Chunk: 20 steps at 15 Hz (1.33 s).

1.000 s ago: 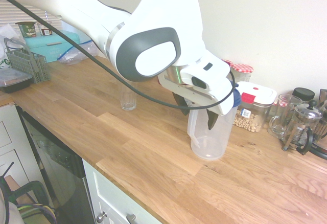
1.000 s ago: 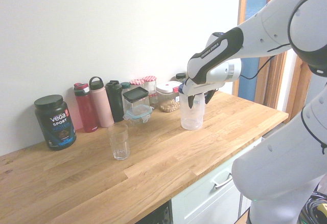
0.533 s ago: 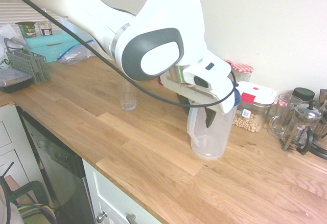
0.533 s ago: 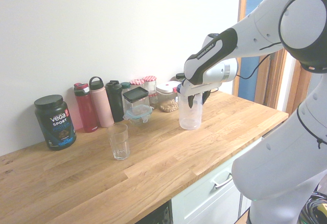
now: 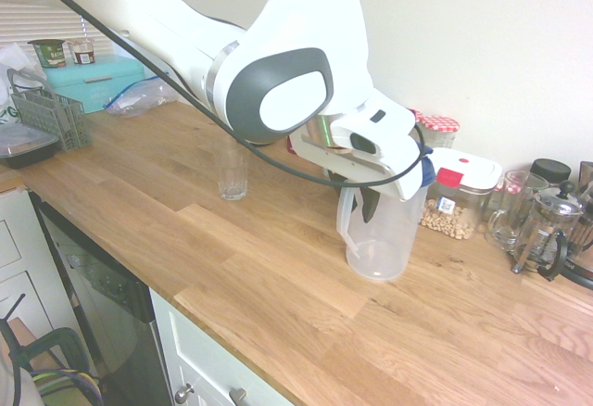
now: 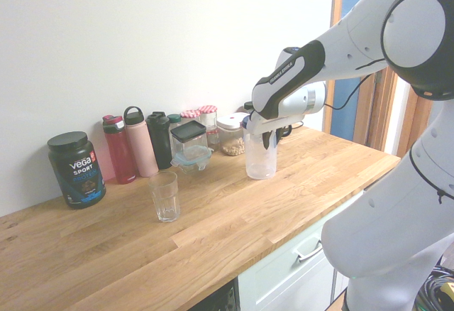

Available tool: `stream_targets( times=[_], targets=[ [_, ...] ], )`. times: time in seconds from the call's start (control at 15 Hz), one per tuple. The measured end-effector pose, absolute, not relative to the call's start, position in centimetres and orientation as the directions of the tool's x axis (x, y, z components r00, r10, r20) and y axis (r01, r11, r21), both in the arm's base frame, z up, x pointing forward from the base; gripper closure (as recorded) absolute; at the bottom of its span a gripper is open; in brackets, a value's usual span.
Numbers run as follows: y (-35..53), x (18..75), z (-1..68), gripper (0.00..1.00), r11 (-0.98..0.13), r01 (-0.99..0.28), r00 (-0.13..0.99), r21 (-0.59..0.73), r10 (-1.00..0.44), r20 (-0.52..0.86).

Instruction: Pour me some water

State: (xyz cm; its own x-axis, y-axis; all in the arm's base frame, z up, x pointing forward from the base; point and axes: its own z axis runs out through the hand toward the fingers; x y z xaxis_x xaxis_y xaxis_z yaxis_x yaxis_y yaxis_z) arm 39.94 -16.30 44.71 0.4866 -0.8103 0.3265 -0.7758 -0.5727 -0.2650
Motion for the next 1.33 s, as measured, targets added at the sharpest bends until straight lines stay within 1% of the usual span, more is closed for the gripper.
stream_targets(
  times=[0.53, 0.73, 0.8, 0.93, 1.07, 1.2, 1.33],
  targets=[
    [-17.2, 39.3, 44.9, 1.0, -0.551, -0.797, 0.469, -0.247, -0.823, 0.32],
    [-17.2, 37.9, 48.0, 1.0, -0.567, -0.787, 0.49, -0.243, -0.814, 0.313],
    [-16.7, 37.2, 49.9, 1.0, -0.596, -0.766, 0.52, -0.241, -0.794, 0.315],
    [-14.7, 35.8, 53.4, 1.0, -0.688, -0.693, 0.619, -0.215, -0.721, 0.311],
    [-12.1, 36.0, 55.7, 1.0, -0.77, -0.611, 0.712, -0.183, -0.636, 0.297],
    [-8.7, 37.3, 56.2, 1.0, -0.841, -0.523, 0.788, -0.138, -0.539, 0.297],
    [-4.6, 38.6, 55.2, 1.0, -0.898, -0.434, 0.852, -0.075, -0.436, 0.291]
  ],
)
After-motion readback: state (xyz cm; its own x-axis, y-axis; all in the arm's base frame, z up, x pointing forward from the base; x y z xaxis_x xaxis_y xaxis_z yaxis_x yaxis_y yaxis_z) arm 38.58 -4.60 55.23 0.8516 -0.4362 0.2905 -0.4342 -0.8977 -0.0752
